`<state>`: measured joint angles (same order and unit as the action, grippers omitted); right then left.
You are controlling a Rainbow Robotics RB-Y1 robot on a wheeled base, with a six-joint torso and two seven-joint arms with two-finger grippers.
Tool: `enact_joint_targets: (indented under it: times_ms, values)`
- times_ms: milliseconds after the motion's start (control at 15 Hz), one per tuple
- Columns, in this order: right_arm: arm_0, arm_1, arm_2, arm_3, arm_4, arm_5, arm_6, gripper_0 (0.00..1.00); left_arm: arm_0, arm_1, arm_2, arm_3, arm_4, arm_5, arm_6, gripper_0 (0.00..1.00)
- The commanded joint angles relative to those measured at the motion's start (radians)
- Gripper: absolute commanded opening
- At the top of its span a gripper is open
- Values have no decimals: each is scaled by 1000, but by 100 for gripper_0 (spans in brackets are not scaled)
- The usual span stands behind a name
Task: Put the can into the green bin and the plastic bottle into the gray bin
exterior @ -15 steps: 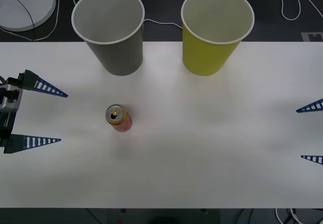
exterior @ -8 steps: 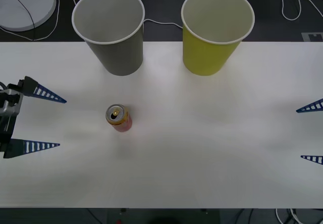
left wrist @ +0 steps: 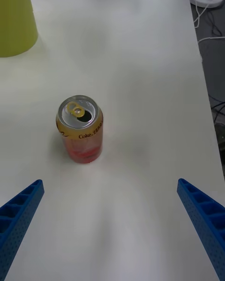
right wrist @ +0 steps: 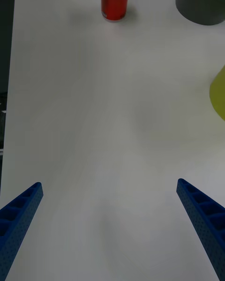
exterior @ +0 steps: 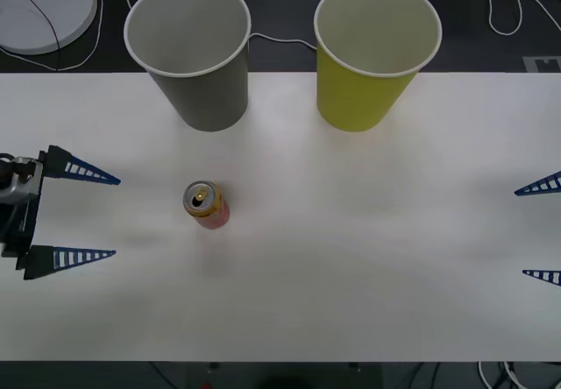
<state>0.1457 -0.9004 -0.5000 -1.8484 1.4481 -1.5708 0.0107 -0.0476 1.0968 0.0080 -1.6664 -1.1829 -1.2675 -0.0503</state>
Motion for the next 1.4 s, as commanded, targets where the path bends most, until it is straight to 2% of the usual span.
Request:
enact_joint_targets:
  times_ms: [67,333,667,1400]
  values:
    - [0,0,0,0,0,0,0,100,0,-8,-62,71,69,68,-112,100]
    - [0,0,0,0,0,0,0,100,0,-69,-132,182,169,128,-299,100]
    - [0,0,0,0,0,0,0,100,0,-149,-163,292,244,145,-442,100]
    - [0,0,0,0,0,0,0,100,-3,-344,-163,367,253,174,-453,100]
